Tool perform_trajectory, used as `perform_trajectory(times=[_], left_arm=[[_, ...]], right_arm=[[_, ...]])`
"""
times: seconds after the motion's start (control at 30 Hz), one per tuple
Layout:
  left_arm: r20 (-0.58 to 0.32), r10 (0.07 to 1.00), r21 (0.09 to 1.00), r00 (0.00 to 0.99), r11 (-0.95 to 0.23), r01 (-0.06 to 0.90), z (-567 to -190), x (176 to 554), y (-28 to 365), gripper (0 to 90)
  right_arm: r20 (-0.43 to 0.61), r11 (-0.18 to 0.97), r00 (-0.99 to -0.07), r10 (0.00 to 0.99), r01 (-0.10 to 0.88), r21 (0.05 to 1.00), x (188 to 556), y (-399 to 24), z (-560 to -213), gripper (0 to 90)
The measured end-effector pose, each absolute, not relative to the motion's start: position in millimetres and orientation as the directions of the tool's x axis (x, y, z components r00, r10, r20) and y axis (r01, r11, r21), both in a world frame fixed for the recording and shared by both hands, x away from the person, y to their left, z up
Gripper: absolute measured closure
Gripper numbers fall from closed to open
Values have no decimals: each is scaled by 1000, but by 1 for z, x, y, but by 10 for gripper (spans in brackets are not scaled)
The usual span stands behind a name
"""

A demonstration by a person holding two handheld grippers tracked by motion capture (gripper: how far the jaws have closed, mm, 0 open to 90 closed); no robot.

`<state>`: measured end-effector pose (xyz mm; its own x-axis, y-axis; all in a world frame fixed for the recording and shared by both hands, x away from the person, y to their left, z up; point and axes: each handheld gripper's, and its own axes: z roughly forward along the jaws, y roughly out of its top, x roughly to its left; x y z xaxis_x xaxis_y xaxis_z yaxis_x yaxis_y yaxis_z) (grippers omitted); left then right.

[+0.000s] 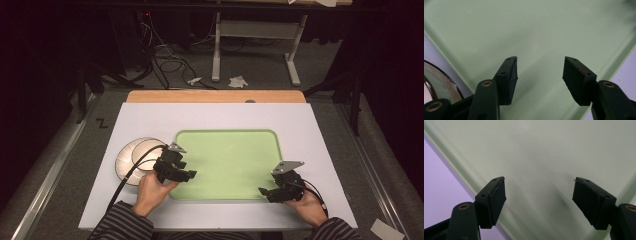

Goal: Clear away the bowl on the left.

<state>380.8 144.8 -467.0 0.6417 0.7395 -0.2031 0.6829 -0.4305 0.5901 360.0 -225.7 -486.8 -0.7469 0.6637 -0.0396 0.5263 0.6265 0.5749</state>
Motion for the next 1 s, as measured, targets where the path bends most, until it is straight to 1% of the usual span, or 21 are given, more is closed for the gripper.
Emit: perform_trajectory(times=[0.83, 1.0], left_arm=[[-215, 722, 586, 658, -444, 678, -466, 379, 145, 444], [-215, 720, 601, 660, -435, 670, -463, 377, 146, 445]], right_arm=[[-46, 631, -746, 665, 528, 568, 357, -227, -487, 282], [-45, 632, -747, 663, 526, 569, 357, -227, -487, 282]])
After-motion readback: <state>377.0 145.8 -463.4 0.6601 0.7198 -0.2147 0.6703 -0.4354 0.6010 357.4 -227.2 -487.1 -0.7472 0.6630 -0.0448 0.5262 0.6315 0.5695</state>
